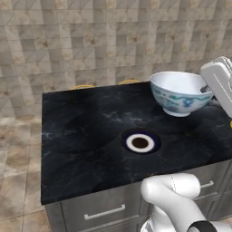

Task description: Move the bowls from the cabinet to the plates on the dining table.

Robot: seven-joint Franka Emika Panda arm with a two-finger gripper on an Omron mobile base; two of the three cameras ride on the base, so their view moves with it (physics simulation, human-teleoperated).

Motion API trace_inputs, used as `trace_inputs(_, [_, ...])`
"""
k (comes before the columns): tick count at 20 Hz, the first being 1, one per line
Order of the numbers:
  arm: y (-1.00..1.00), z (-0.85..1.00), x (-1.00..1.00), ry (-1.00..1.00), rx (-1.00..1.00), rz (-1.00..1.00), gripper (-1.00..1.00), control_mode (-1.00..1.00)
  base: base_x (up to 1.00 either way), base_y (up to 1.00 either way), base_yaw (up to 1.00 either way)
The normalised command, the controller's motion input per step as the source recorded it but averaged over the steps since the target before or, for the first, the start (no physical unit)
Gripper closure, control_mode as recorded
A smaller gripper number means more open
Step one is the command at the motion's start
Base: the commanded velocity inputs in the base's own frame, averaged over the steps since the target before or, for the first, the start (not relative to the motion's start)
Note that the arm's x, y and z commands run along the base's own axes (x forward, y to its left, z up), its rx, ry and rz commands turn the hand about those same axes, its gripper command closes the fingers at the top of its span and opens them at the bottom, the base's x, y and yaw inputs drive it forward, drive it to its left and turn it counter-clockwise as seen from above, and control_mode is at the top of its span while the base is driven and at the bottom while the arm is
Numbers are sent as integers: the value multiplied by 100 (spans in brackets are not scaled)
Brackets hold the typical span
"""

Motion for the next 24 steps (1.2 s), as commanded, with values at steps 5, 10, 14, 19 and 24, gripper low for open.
trace_inputs(5, [0, -47, 52, 13, 0, 12, 100, -100, 0, 0, 0])
trace_inputs(10, [0, -30, 54, 6, 0, 8, 100, -100, 0, 0, 0])
trace_inputs(14, [0, -54, 53, 0, 0, 5, 100, -100, 0, 0, 0])
trace_inputs(19, [0, -67, 44, -1, 2, 5, 100, -100, 0, 0, 0])
trace_inputs(24, [0, -41, 13, -5, 4, 3, 100, -100, 0, 0, 0])
